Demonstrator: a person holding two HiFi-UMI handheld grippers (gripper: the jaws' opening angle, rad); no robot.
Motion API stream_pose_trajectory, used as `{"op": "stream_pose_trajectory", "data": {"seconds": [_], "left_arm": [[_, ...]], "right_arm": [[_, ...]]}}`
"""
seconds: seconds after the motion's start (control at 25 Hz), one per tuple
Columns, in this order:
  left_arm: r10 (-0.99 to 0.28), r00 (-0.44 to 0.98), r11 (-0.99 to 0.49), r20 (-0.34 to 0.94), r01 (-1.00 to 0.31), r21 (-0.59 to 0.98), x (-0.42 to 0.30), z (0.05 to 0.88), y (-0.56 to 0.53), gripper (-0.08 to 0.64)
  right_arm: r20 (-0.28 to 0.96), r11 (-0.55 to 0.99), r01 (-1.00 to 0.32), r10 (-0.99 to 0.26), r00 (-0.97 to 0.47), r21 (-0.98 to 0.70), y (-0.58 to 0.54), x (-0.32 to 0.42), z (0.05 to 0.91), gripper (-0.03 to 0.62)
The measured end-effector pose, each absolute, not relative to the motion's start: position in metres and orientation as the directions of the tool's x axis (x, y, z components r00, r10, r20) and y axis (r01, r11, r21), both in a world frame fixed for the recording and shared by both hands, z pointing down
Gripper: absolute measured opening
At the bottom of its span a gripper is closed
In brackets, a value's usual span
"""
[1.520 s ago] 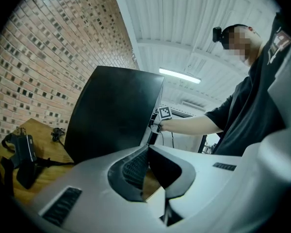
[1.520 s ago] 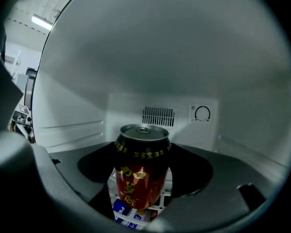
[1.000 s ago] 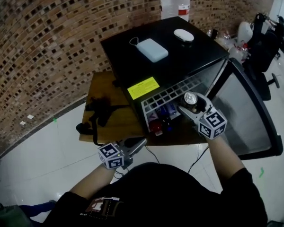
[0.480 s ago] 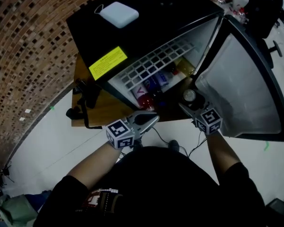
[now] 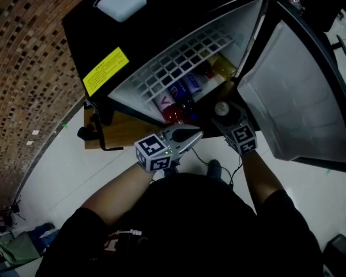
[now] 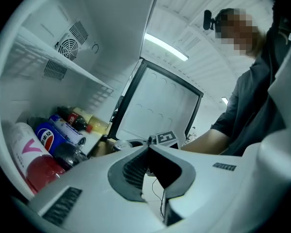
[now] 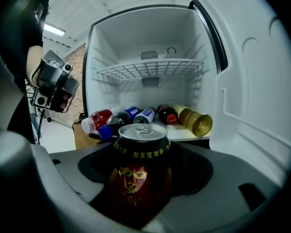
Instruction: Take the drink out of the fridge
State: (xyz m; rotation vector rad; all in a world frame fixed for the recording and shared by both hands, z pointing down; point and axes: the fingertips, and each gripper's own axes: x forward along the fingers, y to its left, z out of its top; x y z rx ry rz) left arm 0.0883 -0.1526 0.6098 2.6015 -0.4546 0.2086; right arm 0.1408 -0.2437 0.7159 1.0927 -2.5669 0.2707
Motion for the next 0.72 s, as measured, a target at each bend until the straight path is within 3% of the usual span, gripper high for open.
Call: {"op": "stream_pose_trajectory", "data": {"seconds": [0.36, 0.48, 0.72], "left_arm": [[-0.274, 0.934, -0.82, 0.229, -0.351, 0.452, 0.094, 0.615, -0.16, -0.006], [-0.283, 0.933, -0.819, 0.222, -0.355, 0.45, 0.093, 0.613, -0.163, -0.006], [-0.33, 0.925, -0.817, 0.187, -0.379, 0.435, 0.062, 0.593, -0.159, -0.006]], "right_arm": [[0.385, 0.714, -0.7, -0.638, -0.667, -0.031, -0.234, 0.134, 0.728, 0.354], [0.382, 0.728, -0.684, -0.619, -0.686, -0.048, -0.232, 0.135, 0.727, 0.402], [0.346, 0.722, -0.691, -0.642, -0.684, -0.024, -0.21, 0.163, 0.674, 0.411]]}}
